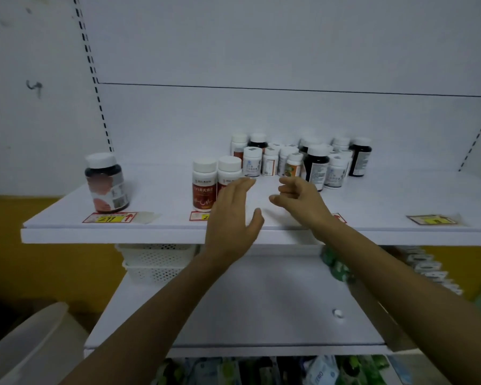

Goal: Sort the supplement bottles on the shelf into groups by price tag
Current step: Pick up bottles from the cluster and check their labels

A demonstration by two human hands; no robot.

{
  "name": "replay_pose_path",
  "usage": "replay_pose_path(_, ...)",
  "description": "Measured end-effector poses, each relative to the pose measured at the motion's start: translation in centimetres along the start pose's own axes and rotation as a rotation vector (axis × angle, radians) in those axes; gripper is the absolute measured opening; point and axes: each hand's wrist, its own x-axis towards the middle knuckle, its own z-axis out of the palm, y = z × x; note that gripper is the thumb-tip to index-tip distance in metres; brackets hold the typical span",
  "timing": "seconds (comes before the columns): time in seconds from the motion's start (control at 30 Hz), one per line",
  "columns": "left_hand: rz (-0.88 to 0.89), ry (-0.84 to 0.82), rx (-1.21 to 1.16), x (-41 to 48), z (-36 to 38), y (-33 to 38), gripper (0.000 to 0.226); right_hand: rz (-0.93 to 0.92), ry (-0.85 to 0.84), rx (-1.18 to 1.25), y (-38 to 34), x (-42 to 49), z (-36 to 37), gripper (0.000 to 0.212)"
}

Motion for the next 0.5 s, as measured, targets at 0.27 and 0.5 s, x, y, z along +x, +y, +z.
replay_pose_path(0.27,-0.138,-0.136,-0.112,3.2,7.9,4.7,0.056,0.010,0.134,0.013,5.0,3.9,-8.7,0.042)
replay_pose_path(0.5,-0.377,-0.204,-0.081,7.8,13.8,6.2,0.059,-0.068,0.057,-0.049,7.1,9.1,-13.0,0.033)
